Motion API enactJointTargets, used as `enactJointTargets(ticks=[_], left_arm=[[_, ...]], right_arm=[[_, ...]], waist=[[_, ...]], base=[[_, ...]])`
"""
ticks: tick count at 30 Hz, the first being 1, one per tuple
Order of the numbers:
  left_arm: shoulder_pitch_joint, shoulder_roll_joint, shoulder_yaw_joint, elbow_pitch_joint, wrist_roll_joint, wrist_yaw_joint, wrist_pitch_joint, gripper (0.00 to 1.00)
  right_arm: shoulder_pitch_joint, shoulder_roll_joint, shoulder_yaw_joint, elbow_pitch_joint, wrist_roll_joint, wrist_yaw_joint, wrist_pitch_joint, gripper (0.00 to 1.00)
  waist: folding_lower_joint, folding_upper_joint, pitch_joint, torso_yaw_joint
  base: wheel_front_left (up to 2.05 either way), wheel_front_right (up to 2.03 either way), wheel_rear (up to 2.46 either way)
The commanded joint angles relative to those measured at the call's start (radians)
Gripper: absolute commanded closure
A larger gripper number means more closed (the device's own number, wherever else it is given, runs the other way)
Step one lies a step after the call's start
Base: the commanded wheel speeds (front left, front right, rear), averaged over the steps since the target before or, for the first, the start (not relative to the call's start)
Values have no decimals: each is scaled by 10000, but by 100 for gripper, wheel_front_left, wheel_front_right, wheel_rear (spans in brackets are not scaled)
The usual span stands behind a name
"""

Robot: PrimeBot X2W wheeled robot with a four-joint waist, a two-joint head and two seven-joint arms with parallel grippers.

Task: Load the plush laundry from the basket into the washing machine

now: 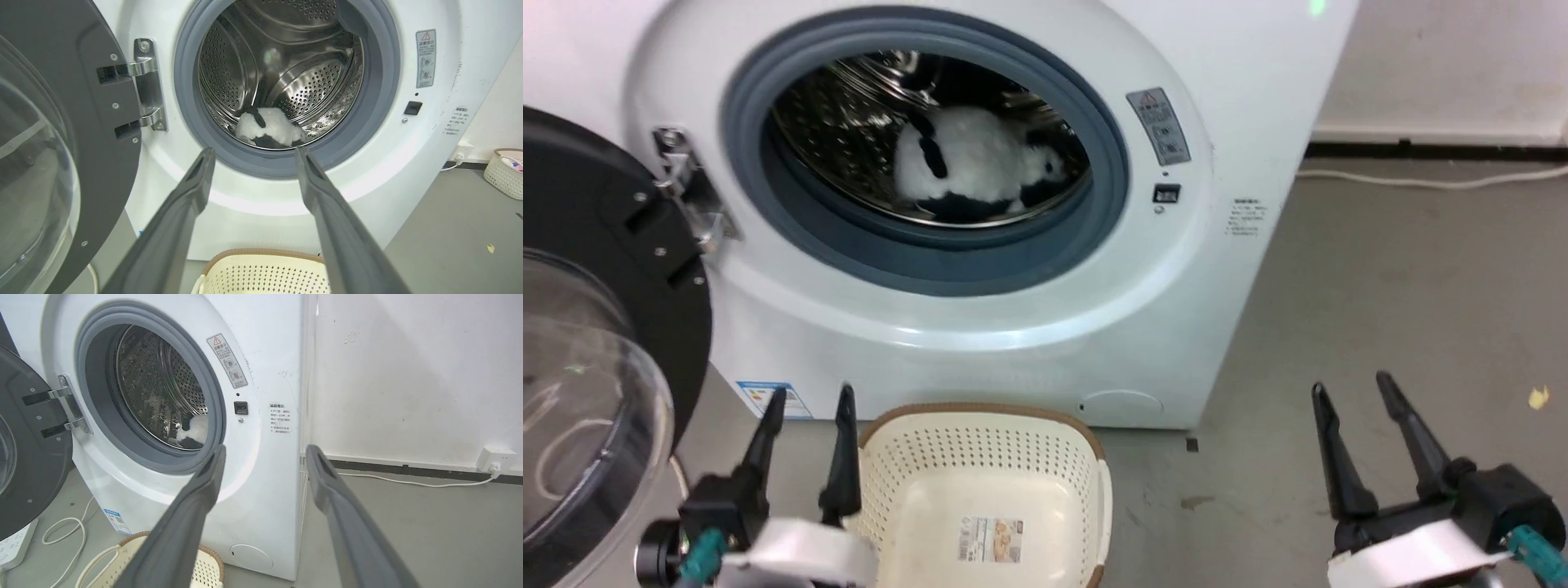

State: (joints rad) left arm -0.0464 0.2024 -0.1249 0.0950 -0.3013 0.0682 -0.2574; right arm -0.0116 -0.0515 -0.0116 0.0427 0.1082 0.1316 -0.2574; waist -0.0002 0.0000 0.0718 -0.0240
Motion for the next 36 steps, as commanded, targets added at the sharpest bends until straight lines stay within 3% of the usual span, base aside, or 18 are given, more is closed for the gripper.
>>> enactJointTargets(ticks=[1, 10, 11, 36], left_arm=[[154, -32, 36, -116, 119, 30, -42, 0], [1125, -550, 209, -344, 728, -217, -43, 0], [1031, -557, 173, -300, 711, -192, 7, 100], [925, -743, 365, -415, 1134, -276, 496, 100]], right_arm=[[183, 13, 21, 49, 59, -9, -44, 0], [584, 13, 211, 215, 132, -9, -44, 0], [449, 0, 199, 191, 78, 0, 4, 100], [378, 1, 182, 76, -141, -2, 486, 100]], waist=[[2, 0, -178, 141], [2, 0, -578, 282], [2, 0, -571, 273], [3, 0, -605, 268]], base=[[0, 0, 0], [0, 0, 0], [0, 0, 0], [0, 0, 0]])
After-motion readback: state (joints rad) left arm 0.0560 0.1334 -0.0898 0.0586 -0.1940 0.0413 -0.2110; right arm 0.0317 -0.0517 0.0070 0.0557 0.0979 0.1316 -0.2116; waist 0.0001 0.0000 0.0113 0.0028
